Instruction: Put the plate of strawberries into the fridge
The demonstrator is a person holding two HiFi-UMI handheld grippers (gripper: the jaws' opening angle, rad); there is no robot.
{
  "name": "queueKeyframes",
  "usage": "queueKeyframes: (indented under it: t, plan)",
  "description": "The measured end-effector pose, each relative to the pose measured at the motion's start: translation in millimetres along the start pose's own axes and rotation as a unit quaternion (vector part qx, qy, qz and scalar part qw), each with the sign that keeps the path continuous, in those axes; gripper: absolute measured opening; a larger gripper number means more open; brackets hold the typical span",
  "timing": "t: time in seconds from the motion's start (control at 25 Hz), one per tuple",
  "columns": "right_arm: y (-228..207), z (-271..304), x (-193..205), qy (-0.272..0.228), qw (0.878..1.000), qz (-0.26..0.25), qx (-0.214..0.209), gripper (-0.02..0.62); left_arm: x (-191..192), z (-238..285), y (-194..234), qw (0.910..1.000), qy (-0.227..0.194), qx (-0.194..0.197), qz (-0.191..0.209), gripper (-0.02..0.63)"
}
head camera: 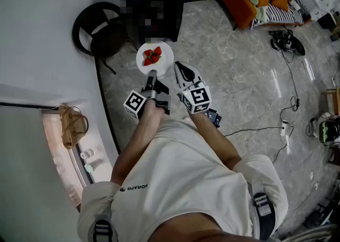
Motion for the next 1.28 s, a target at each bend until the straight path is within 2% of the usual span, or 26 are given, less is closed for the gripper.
queueKeyframes:
  t: [0.44, 0.68, 0.96, 1.12, 1.28]
  plan:
    - [-2.8, 1.5, -0.3, 0.005, 1.0, -0.006, -0.005, 0.012, 1.3, 2.1, 3.0, 0.9999, -0.008, -0.005, -0.004, 0.011]
    - [-8.9, -17.7, 2.3, 0.002, 1.0, -0.018, -0.023, 0.012, 23.2, 1.2, 6.9, 0.9999, -0.013, -0.007, -0.006, 0.011]
    - [-27.8, -53.0, -1.6, -0.012, 0.999, -0.02, -0.045, 0.012, 54.3, -8.7, 16.5, 0.9987, -0.047, -0.013, -0.013, 0.011]
    - [-33.1, -64.5, 2.0, -0.01, 0.999, -0.008, -0.042, 0.012, 71.2, -19.0, 16.2, 0.9989, -0.041, -0.023, -0.01, 0.011]
    - [-39.9, -55.9, 3.4, -0.008, 0.999, -0.009, -0.043, 0.012, 71.3, -8.0, 17.4, 0.9991, -0.037, -0.021, -0.005, 0.011]
Point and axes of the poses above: the fingertips, and each gripper's own axes: z forward along the fingers, y to its left, x out of its underside, the point moved 1 cm from there along -z, backward along the fingers, and after that the axes turned 12 degrees about z, right-handed, at the moved point
